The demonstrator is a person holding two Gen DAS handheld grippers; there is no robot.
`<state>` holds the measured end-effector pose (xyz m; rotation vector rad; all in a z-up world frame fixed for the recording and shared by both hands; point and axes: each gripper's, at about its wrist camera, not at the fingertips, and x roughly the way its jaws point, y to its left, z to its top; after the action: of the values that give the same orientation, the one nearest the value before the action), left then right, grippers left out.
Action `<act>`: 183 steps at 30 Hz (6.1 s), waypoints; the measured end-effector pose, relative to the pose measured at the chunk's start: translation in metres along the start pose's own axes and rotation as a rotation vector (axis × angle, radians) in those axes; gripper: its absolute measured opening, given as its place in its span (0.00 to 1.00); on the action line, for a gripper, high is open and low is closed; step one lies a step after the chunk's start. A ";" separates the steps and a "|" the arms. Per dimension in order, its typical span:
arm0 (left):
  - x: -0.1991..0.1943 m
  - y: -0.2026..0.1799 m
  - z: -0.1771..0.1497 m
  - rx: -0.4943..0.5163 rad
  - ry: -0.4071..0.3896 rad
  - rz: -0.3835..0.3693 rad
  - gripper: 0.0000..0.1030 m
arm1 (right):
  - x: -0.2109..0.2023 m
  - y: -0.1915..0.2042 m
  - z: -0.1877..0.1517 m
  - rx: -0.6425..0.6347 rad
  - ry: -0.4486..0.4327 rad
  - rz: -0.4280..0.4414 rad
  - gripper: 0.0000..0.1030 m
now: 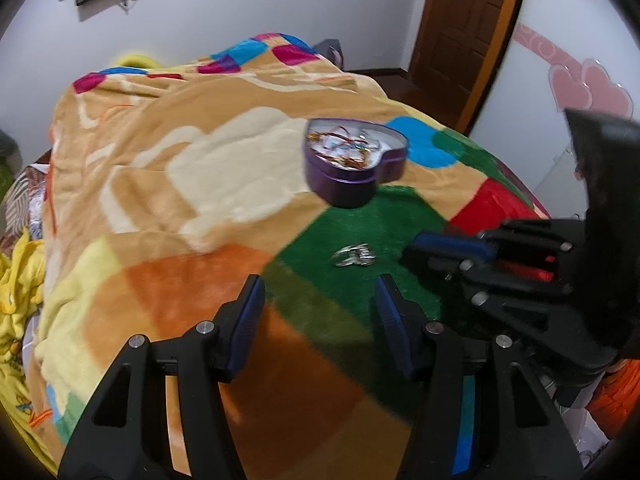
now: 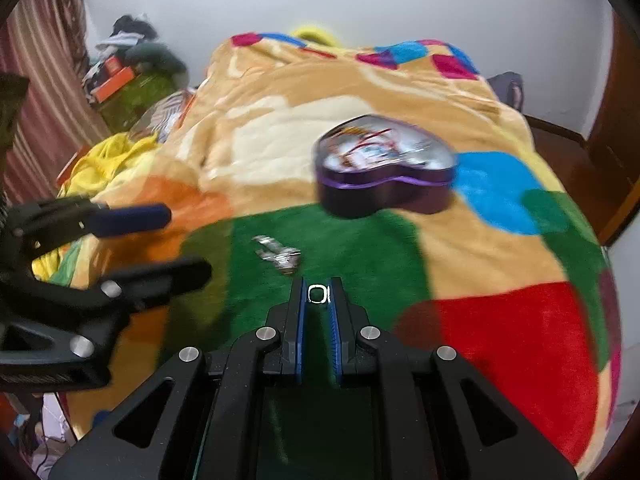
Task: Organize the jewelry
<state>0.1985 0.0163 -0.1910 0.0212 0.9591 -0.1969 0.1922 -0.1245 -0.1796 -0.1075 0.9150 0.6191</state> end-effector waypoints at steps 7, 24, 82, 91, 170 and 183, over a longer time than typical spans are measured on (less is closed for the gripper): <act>0.029 -0.018 0.010 0.033 0.042 -0.010 0.55 | -0.019 -0.033 0.000 0.060 -0.042 -0.050 0.09; 0.016 -0.010 0.026 -0.009 -0.019 0.005 0.29 | -0.033 -0.041 0.010 0.076 -0.095 -0.047 0.09; 0.040 -0.004 0.088 0.012 -0.093 -0.075 0.29 | 0.017 -0.052 0.070 0.126 -0.024 0.005 0.12; 0.005 -0.001 0.090 0.005 -0.157 -0.056 0.29 | -0.006 -0.050 0.074 0.141 -0.053 0.017 0.17; -0.252 -0.045 -0.001 -0.114 -0.764 0.158 1.00 | -0.252 0.061 0.012 0.033 -0.779 -0.260 0.95; -0.252 -0.044 0.000 -0.112 -0.763 0.146 1.00 | -0.254 0.062 0.012 0.033 -0.778 -0.258 0.95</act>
<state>0.0506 0.0126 0.0173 -0.0823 0.2048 -0.0067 0.0524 -0.1855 0.0334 0.0472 0.1518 0.3527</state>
